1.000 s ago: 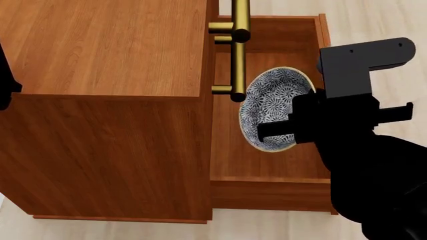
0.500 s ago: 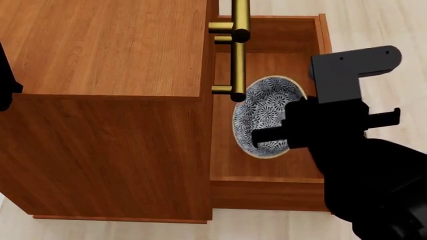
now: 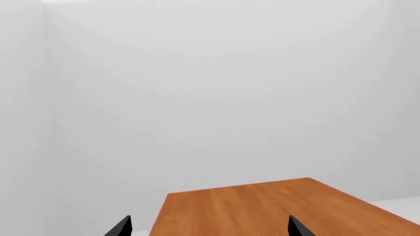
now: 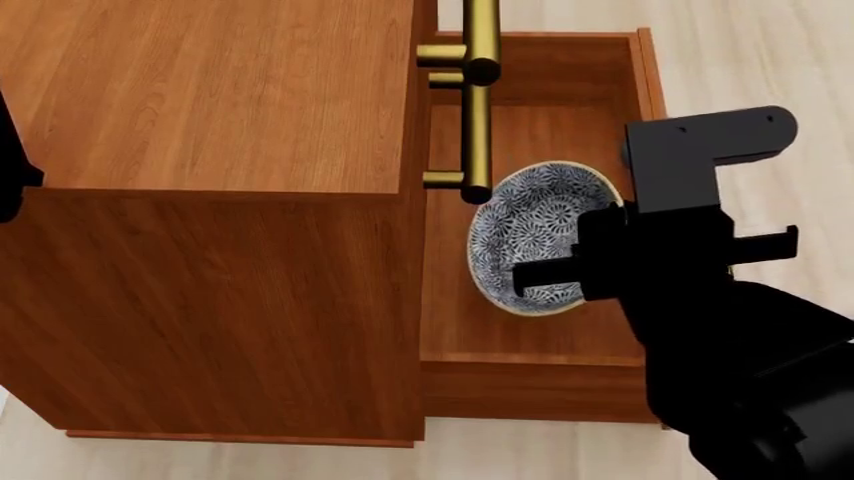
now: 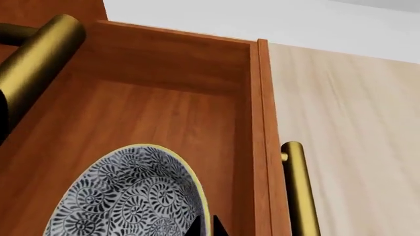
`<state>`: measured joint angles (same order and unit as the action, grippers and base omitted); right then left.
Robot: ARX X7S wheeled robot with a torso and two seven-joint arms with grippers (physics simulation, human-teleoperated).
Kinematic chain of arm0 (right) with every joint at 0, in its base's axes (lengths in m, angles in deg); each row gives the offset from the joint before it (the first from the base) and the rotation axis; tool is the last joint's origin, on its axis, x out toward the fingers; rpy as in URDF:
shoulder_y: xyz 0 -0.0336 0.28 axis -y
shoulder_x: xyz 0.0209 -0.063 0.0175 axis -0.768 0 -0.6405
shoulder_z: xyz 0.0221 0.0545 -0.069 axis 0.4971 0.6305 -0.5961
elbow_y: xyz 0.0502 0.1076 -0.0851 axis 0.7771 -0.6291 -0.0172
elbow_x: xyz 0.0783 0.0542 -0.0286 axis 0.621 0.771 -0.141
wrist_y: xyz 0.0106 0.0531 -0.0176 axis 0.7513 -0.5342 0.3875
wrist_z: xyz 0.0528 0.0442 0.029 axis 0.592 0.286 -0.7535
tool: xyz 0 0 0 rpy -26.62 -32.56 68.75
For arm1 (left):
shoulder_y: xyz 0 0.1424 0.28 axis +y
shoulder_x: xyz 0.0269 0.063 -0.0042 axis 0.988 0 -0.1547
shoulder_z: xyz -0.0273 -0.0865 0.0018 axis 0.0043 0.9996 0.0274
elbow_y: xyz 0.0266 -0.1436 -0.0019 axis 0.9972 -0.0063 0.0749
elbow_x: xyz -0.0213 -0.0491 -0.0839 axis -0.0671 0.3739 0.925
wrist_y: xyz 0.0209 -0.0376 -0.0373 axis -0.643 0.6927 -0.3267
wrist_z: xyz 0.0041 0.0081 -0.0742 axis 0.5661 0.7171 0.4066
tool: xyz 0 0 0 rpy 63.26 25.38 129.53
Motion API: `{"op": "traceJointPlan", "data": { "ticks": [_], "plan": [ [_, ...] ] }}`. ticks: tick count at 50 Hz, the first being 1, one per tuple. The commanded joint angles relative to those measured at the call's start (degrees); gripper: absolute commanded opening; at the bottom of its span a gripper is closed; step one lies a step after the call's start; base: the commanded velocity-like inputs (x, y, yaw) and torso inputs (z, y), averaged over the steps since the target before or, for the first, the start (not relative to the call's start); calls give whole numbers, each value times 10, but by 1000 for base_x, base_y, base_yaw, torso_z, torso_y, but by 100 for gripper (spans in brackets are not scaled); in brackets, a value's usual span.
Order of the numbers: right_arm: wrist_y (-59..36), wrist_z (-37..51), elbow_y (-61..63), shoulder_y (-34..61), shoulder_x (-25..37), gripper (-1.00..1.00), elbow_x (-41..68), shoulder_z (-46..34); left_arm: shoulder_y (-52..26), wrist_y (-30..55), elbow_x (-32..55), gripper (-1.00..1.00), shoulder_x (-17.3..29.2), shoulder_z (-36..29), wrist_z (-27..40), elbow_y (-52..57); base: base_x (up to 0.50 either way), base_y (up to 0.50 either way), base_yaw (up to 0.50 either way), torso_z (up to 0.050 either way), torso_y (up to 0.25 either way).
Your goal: Put the bowl in the bottom drawer of the cabinet.
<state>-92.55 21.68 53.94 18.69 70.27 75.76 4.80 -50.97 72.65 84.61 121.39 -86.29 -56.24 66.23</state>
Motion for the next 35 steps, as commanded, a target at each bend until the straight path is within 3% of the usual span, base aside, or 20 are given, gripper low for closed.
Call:
{"op": "traceJointPlan", "data": {
  "ticks": [1, 20, 21, 35],
  "plan": [
    [20, -26, -39, -11, -14, -100, -1, -16, 2, -1, 1, 100, 2, 0, 3, -3, 0, 0, 0, 0, 0],
    [23, -29, -47, -14, -14, -100, -3, -19, 3, -6, -2, 100, 4, -2, 3, -6, 1, 0, 2, 0, -2],
    [23, -28, -46, -14, -14, 100, -2, -18, 4, -6, -2, 100, 4, -2, 3, -6, 12, 0, 0, 0, 0],
    [14, -25, -32, -13, -10, 100, 4, -19, 4, -3, 3, 100, 6, -1, 7, -1, 3, 0, 0, 0, -4]
  ]
}}
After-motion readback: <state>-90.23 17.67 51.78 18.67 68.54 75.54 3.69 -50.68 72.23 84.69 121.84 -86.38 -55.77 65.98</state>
